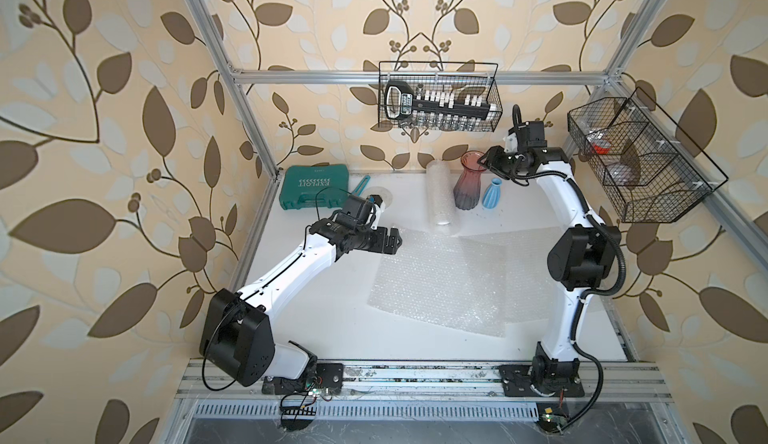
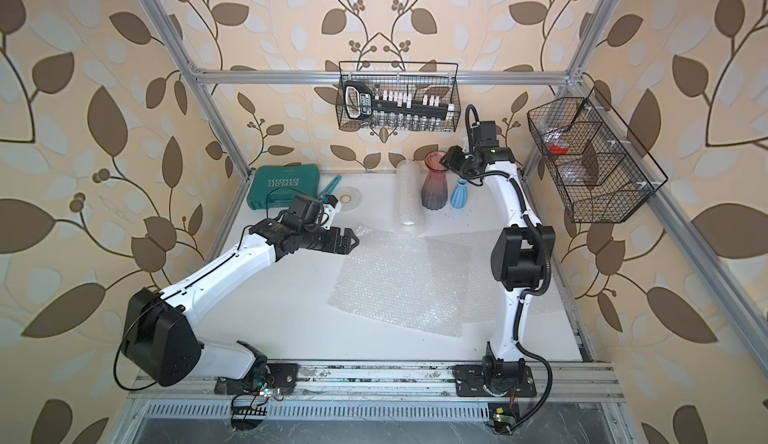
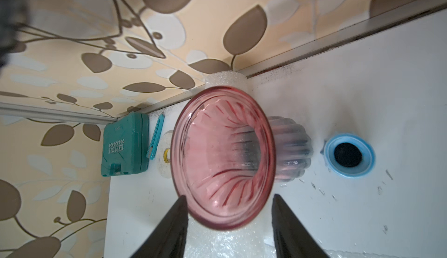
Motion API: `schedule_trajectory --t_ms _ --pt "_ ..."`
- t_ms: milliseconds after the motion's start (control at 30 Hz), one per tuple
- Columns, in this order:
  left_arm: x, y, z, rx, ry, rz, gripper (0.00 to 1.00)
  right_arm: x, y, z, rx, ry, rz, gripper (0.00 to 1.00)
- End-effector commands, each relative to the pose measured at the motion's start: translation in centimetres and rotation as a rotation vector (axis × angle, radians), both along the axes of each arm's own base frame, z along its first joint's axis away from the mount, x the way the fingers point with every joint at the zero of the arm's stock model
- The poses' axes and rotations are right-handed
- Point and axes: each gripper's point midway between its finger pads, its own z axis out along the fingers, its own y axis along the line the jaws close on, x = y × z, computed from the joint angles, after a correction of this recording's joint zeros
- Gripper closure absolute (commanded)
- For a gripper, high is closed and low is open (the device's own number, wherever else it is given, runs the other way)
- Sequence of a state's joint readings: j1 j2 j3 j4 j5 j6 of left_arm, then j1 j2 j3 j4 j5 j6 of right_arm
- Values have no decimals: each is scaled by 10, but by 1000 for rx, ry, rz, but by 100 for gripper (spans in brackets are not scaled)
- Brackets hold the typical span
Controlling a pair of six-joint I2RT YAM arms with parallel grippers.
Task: Unwrap the vase from the bubble wrap
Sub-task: Place the vase at the center of the board, then pick up the bubble wrap from the center of the board.
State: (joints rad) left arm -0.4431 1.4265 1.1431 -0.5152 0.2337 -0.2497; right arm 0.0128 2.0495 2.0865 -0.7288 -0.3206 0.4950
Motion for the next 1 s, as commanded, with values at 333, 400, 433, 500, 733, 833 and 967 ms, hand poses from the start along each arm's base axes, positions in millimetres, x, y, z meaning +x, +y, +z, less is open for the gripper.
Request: schedule_trajectory --t_ms 333,400,433,500,733,833,967 --pt "23 -6 -3 -186 144 55 1 -124 -26 19 -191 -41 -35 42" --pt "22 -2 -1 -230 186 55 1 -152 -30 3 -204 -1 -49 42" --pt "22 0 -1 -245 201 51 1 -164 -32 -3 -209 12 -57 42" --pt "20 7 -1 -246 222 46 1 -191 -39 -27 -229 64 -88 42" --pt "9 25 -1 -238 227 2 1 -250 -47 -118 -241 228 -123 45" --pt "6 28 -5 -217 226 -1 1 -256 -48 -149 -225 282 -123 51" --pt "5 33 -5 -182 217 2 1 -251 -46 -177 -183 331 -108 61"
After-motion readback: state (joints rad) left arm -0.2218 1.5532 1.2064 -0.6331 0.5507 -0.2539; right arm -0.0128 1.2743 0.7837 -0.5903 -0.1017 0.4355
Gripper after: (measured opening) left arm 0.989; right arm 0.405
